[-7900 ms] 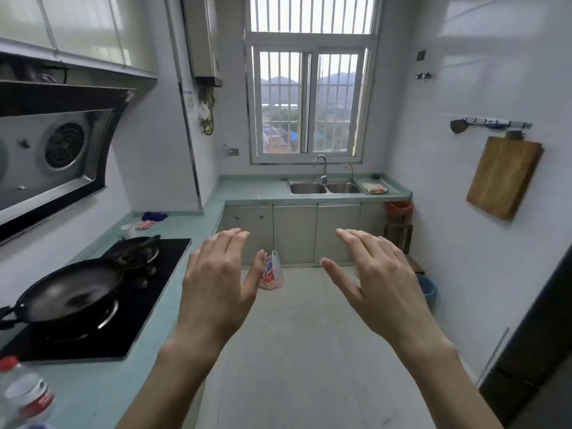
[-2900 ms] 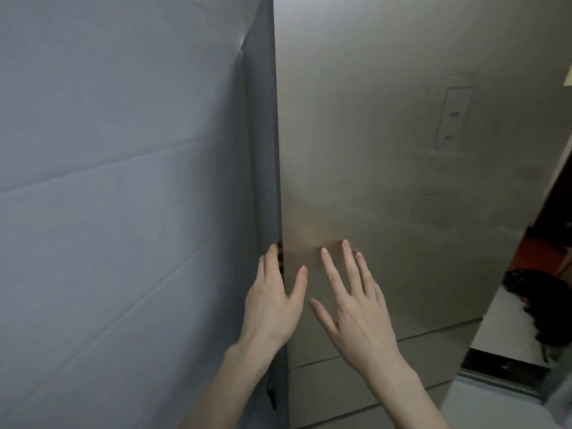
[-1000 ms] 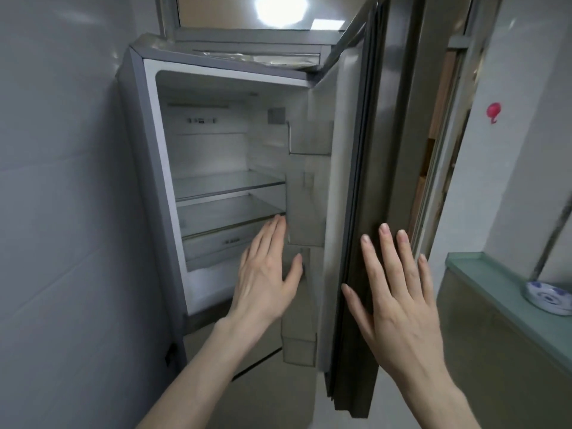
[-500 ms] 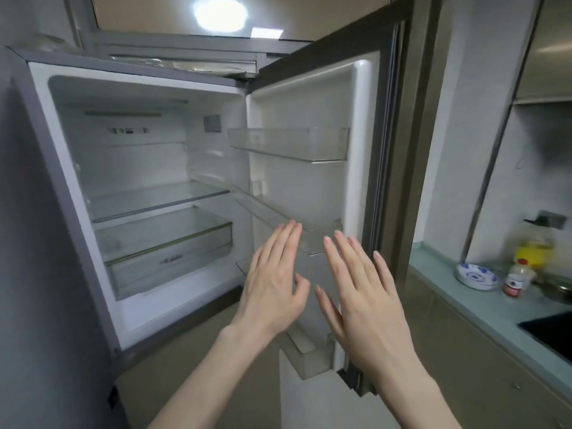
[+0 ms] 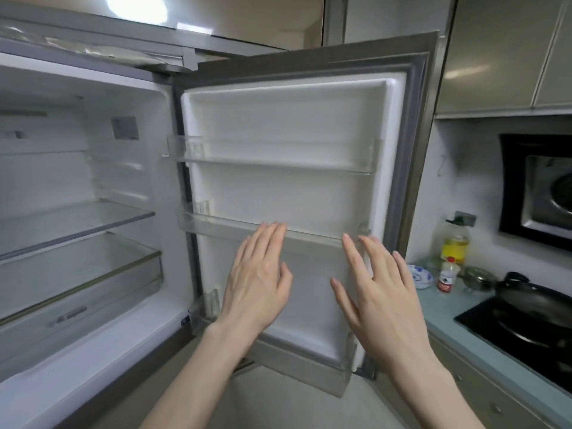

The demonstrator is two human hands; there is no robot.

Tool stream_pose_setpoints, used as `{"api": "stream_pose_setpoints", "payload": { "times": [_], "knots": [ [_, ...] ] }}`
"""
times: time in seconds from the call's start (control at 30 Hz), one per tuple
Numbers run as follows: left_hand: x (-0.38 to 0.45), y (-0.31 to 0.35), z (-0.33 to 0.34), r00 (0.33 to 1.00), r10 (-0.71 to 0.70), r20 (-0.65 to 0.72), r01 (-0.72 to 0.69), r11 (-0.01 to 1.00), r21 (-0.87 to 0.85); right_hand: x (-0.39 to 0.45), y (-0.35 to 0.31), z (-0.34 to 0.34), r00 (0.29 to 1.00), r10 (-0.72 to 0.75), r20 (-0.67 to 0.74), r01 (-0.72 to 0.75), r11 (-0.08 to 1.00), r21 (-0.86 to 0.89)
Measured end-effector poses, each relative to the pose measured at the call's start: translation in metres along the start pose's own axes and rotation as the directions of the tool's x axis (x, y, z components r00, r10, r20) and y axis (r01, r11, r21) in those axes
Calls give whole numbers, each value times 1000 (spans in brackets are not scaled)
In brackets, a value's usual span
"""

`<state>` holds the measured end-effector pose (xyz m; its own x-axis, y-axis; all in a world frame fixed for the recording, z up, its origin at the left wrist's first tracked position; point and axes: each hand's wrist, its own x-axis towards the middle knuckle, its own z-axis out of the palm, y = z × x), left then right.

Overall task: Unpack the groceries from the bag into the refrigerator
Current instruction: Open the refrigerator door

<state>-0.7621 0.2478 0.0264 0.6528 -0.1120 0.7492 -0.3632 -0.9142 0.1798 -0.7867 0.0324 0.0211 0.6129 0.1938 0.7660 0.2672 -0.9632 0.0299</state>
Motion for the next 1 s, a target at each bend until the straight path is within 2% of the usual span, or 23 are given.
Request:
{"api": "stream_pose_setpoints", "payload": {
  "times": [0.27, 0.63, 0.87, 1.0],
  "knots": [
    [43, -22, 39, 993, 116, 34, -117, 993, 29, 47, 27, 51, 998, 55, -12, -56, 996, -74],
    [82, -30, 73, 979, 204, 2, -204, 978, 41, 89, 57, 97, 992, 126, 24, -126, 992, -25],
    [81, -21, 86, 987, 160, -16, -159, 987, 16, 74, 57, 89, 985, 146, 90, -136, 985, -105],
    [69, -2, 92, 982, 189, 2, -188, 980, -65, 42, 63, 65, 979, 195, 67, -183, 971, -153]
  ]
}}
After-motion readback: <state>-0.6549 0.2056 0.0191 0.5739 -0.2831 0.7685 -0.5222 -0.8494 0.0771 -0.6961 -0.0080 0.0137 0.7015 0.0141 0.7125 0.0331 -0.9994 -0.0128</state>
